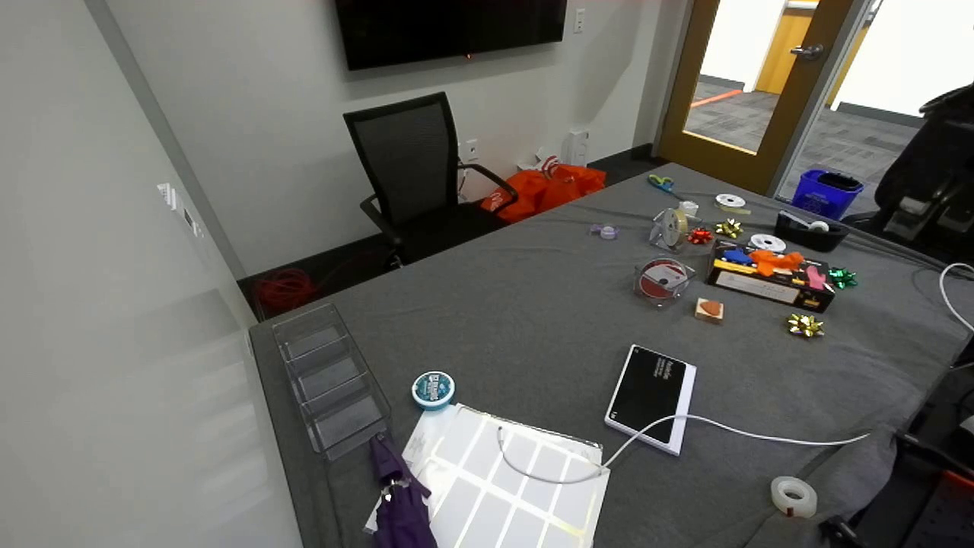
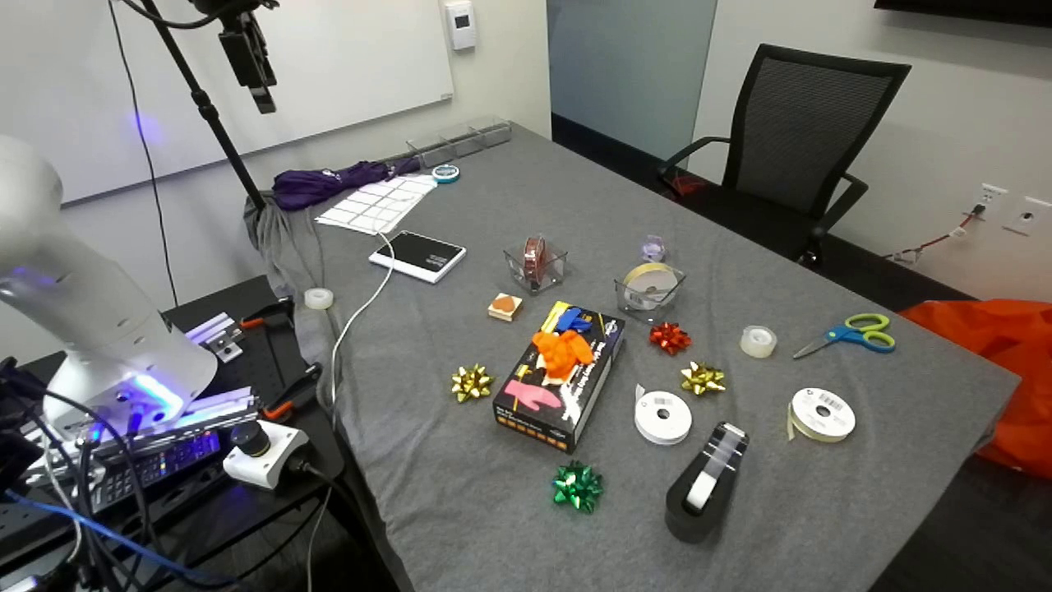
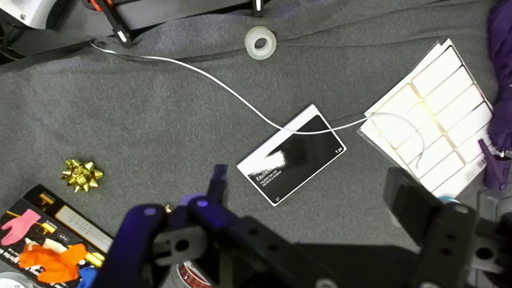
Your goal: Move the left tray forward
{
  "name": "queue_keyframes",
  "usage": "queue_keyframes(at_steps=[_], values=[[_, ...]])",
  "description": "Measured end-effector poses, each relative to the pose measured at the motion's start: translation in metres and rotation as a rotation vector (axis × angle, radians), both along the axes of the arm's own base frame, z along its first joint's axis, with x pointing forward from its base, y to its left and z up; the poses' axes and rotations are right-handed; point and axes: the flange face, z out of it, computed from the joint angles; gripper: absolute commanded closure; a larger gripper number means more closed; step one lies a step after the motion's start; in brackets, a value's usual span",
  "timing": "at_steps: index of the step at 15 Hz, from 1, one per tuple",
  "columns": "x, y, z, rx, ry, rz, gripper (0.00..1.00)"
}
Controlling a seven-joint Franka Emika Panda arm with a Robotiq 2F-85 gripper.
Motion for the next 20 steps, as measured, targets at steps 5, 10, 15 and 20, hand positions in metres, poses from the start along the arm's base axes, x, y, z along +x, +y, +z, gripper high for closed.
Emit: queue_keyframes(at_steps=[5, 10, 15, 20], values=[[0.001, 0.001, 0.001, 0.005, -0.005, -0.006, 0.0], [0.008, 0.01, 0.001, 0.052, -0.019, -0.093, 0.0], [0.036, 0.028, -0.002, 0.083, -0.078, -0.256, 0.0], [0.082, 0.023, -0.003, 0.104, -0.156, -0.461, 0.0]])
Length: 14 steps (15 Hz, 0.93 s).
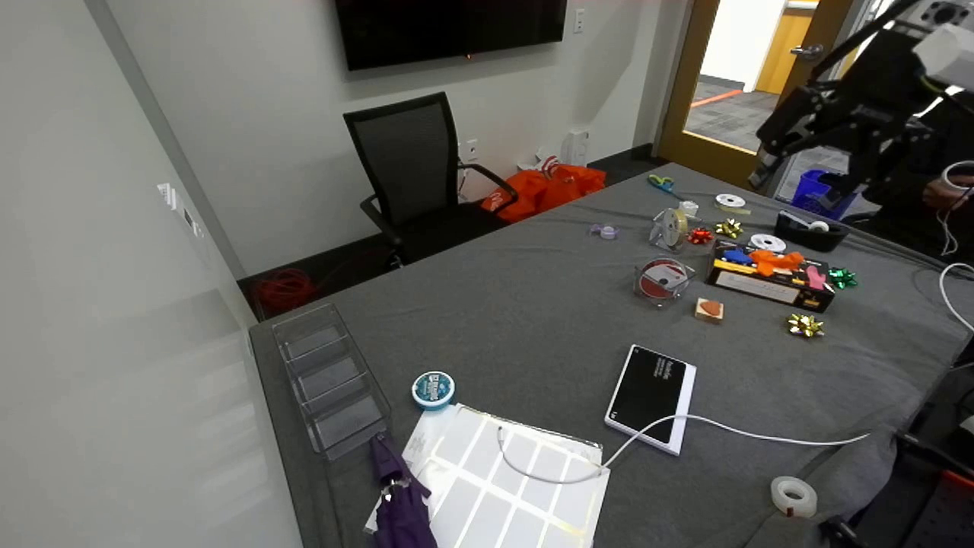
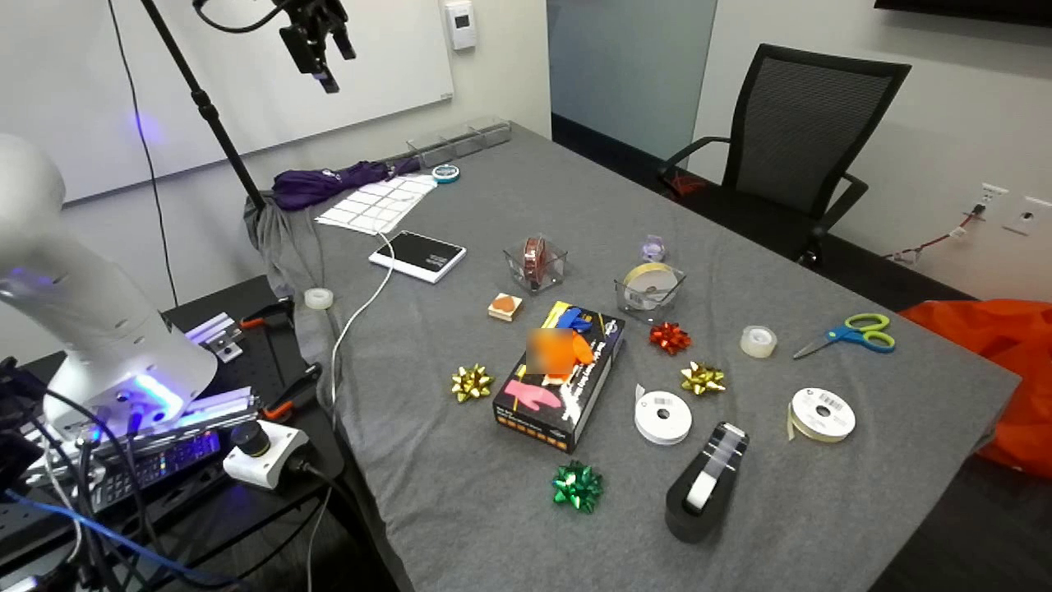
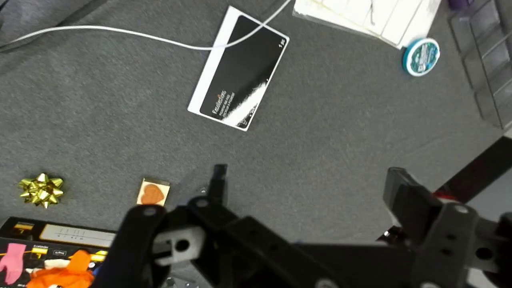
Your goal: Move the left tray forward
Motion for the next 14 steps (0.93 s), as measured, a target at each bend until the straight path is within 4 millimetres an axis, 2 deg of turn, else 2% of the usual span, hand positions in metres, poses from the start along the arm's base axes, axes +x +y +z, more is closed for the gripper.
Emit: queue_keyframes(at_steps=[5, 9, 11, 14], values=[[0.05, -0.027, -0.009, -0.009, -0.03, -0.245, 0.0], [0.082, -0.036, -0.023, -0.052, -0.032, -0.391, 0.0], [0.09, -0.037, -0.032, -0.076, -0.026, -0.414, 0.0], [0.089, -0.036, -0.03, -0.074, -0.03, -0.413, 0.0]])
